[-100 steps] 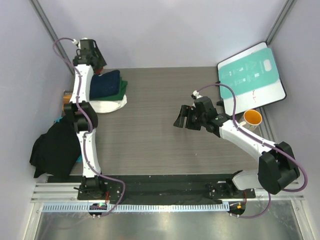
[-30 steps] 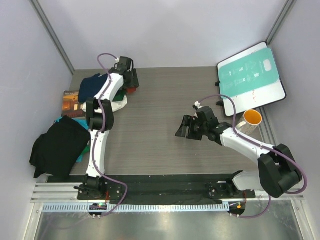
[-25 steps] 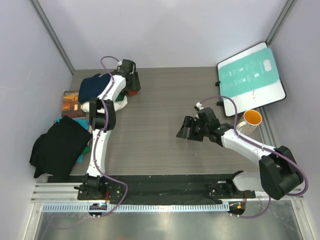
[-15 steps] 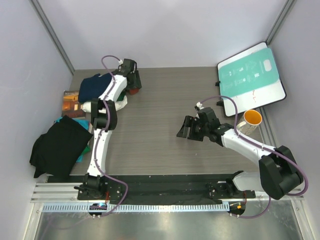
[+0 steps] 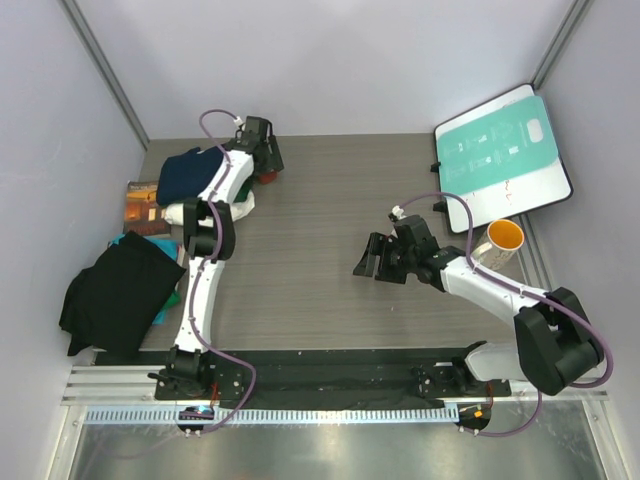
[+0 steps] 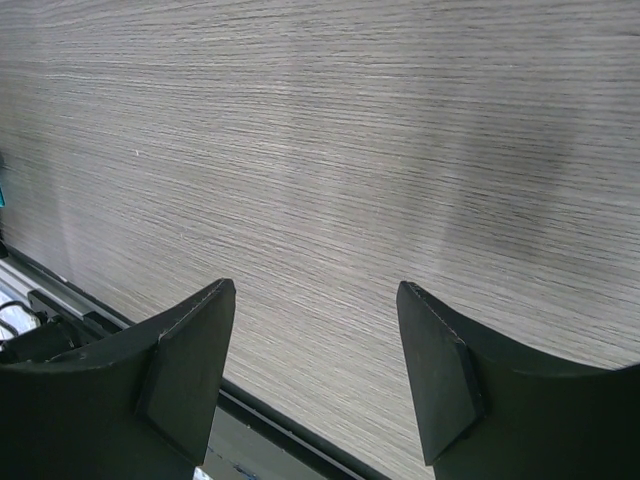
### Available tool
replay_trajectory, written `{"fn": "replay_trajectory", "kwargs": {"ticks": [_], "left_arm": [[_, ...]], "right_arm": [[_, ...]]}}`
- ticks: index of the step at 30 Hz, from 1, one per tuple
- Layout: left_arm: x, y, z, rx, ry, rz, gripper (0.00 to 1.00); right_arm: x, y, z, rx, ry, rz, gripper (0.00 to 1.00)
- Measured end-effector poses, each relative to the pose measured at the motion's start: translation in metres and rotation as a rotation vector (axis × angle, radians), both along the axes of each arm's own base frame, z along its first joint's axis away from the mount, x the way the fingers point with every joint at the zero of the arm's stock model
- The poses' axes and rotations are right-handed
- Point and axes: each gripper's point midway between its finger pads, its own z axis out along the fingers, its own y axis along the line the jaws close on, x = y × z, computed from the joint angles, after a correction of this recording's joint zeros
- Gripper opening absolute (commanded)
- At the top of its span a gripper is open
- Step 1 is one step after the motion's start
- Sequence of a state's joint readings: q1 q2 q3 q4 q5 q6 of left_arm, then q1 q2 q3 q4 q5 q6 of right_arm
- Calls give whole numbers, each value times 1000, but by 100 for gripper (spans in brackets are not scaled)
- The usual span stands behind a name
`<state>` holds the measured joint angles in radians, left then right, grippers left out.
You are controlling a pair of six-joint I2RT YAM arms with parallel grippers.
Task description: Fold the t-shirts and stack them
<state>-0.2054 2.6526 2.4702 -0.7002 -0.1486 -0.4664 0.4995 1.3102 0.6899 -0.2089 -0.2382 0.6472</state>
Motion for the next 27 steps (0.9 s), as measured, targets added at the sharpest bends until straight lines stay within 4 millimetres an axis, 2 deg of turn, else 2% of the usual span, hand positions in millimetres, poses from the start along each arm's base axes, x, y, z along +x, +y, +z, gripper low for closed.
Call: {"fn": "replay_trajectory", "kwargs": {"ticks": [2,3,11,15,18,21,27], "left_arm": [[3,3,1,9,-15,10,85],[4,3,1,12,-19,13,90],[5,6,2,18,-31,23,95],[-4,8,5,17,-27,23,96],[-9,9,15,14,-41,24,96],[-7,10,39,6,-84,27,97],[0,12,114,-31,-228,31,97]], "right_arm": [[0,0,-1,0,6,-2,72],[0,0,-1,1,7,-4,72],[0,0,-1,1,8,-5,72],[-1,0,1,5,3,-7,72],[0,0,4,10,-3,-7,71],[0,0,6,12,-8,-7,71],[0,0,8,16,-15,-7,72]]}}
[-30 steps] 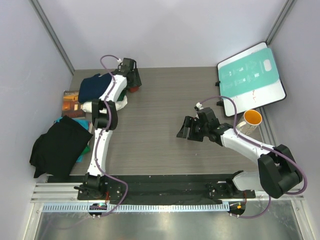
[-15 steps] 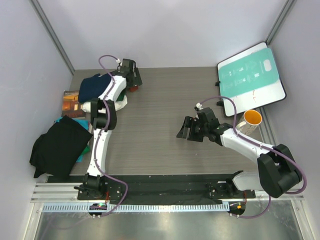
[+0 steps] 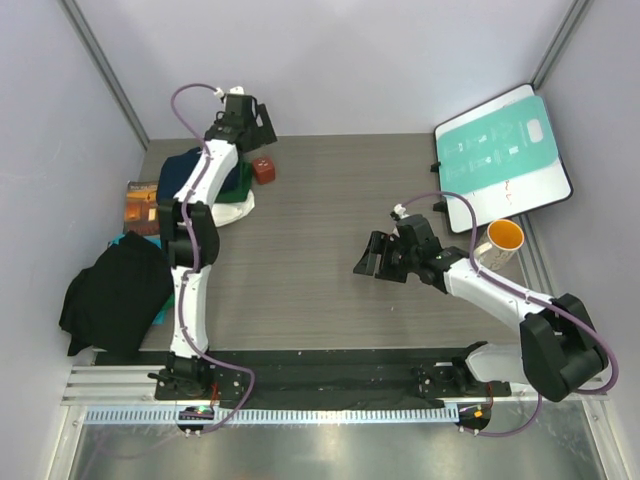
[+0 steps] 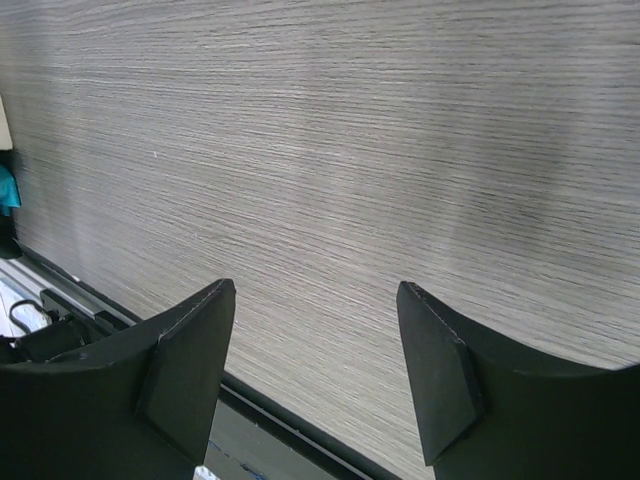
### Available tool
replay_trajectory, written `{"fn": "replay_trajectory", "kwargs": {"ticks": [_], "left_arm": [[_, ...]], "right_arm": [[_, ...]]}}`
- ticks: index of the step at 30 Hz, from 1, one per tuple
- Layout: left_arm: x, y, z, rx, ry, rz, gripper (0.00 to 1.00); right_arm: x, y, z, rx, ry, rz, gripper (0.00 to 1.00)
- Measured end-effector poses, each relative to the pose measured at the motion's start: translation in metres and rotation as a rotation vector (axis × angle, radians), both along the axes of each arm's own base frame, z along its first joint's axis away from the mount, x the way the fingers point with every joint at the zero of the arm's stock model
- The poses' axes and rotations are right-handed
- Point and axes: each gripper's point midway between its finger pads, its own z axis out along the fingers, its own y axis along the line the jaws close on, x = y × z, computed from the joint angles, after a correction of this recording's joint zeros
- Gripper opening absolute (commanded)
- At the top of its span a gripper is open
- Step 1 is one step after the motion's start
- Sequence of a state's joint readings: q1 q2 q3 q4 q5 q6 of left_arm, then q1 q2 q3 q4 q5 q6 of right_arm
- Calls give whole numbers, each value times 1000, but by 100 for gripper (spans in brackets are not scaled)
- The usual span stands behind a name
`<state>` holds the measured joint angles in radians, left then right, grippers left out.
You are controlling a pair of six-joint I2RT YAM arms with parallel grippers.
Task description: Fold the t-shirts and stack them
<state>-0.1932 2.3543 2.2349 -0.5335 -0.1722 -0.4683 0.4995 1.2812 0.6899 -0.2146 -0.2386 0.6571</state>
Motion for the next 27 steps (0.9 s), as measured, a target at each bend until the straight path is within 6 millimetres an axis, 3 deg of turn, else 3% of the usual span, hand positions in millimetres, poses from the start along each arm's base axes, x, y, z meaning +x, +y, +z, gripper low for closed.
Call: {"fn": "replay_trajectory", "kwargs": {"ticks": [5,8,13,17,20,27], "left_arm": [[-14,0,55,-25,-80,-8,96],[-50,8,71,-22,-71,-6,96],[-137,38,77,-6,-35,34,95],[-172,72,79,-23,-35,108,95],[-182,86,71,-35,-17,150,95],[-182,69,49,-128,43,129,91]], "right_arm": [[0,0,5,8,-16,0,71],[0,0,6,9,-18,0,71],[1,1,7,15,-19,3,72],[1,2,4,15,-14,6,72],[2,3,4,16,-16,5,72],[2,1,4,12,-26,-3,72]]}}
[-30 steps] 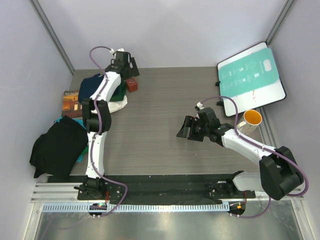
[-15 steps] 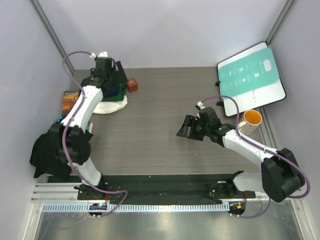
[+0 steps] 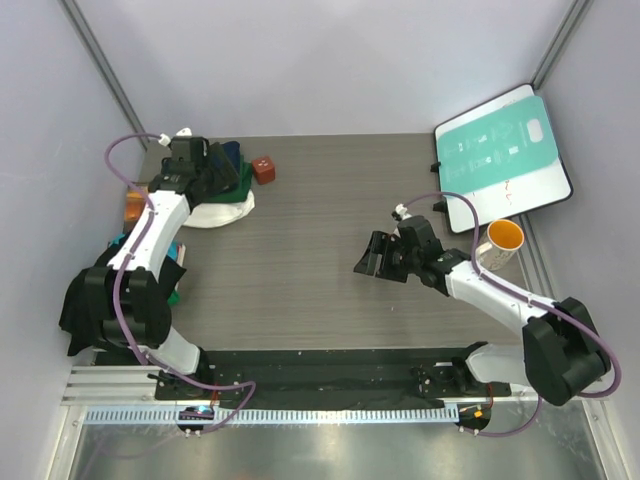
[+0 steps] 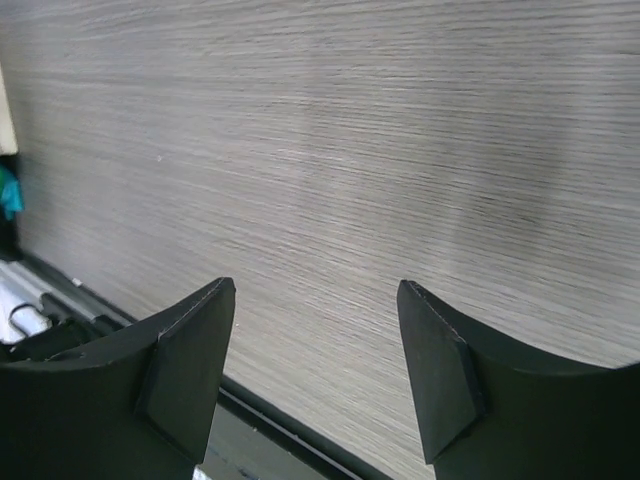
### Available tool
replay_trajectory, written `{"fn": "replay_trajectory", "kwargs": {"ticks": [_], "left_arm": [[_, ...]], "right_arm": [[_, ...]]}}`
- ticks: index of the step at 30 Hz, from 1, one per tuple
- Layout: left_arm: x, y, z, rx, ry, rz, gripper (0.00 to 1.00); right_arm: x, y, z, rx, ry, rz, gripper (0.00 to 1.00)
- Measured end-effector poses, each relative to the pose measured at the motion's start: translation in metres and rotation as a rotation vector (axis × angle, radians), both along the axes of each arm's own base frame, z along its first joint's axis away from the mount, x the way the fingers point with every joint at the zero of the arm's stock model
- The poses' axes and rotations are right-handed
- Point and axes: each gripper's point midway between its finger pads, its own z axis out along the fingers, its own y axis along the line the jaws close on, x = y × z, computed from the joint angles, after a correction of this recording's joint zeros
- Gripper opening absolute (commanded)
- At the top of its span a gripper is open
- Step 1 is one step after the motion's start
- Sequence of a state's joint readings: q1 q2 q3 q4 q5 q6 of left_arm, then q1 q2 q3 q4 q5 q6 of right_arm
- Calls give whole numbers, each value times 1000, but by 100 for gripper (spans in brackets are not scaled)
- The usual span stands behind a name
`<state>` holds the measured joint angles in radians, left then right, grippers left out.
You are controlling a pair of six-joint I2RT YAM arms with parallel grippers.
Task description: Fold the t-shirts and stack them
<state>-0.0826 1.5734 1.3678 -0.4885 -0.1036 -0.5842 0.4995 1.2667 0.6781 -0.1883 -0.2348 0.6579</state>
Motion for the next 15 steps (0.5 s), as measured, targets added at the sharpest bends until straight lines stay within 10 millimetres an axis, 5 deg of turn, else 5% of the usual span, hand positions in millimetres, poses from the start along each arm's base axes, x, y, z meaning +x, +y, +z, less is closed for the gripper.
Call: {"fn": "replay_trajectory", "kwargs": {"ticks": [3,6,12,15], "left_arm": [[-7,-12,-7,-36,9,-27,91],[-26,-29,-19,-47,35,-76,91],[-56,-46,-27,-86,57,-149,91],[-67,-48,-29,-95,62,-165,91]], "right_arm": [[2,-10,8,-28,-42,-36,74],[12,-24,37,-57,-144,-88,74],[53,-50,135,-128,-412,-230,76],[57,-80,180,-183,-547,-345,78]]}}
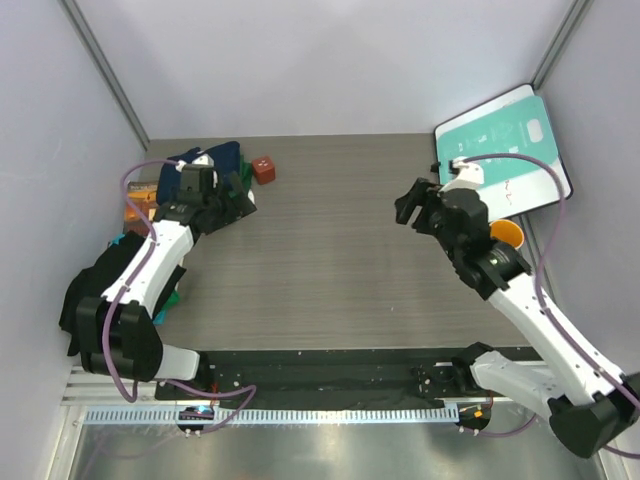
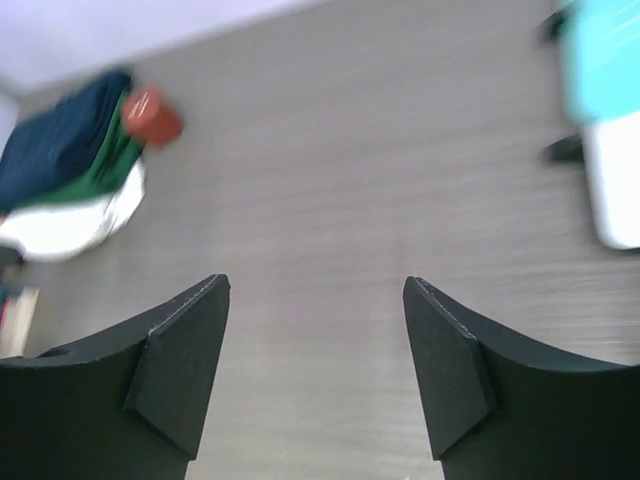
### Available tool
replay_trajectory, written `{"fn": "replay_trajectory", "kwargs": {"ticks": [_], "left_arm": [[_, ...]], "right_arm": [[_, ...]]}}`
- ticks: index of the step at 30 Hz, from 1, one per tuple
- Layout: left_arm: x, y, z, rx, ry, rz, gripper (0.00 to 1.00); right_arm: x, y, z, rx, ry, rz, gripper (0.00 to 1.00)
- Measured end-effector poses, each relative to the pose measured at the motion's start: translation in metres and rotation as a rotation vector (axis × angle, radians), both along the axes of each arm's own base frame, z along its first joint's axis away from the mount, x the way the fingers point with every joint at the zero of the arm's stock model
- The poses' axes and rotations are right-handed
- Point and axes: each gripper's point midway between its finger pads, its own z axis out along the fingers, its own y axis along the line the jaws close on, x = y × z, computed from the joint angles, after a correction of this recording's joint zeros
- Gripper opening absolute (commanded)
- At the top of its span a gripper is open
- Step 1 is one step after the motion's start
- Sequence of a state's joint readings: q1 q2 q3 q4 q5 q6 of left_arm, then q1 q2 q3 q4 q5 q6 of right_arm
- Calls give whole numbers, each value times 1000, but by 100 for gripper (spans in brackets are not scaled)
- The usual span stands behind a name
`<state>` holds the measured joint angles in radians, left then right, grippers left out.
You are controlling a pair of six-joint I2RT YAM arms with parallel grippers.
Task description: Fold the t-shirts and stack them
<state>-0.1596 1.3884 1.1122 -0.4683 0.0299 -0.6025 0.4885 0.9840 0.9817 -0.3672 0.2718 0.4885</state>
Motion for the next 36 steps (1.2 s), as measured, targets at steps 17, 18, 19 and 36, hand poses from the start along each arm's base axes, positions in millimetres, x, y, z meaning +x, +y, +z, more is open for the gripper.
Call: {"fn": "replay_trajectory", "kwargs": {"ticks": [17,18,19,36], "left_arm": [[-18,-17,0,-27,0,-70,91],[-18,-17,1,-26,-3,-71,91],[-18,-17,2,-26,-5,-72,91],[-21,16,-6,68,27,60,93]], "right_arm": [[-9,-187,26,-215,27,-614,79],[-4,-189,18,-206,57,-605,79],[2,-188,8,-198,94,-590,80],[35,-93,-9,130,128,-130,72]]}}
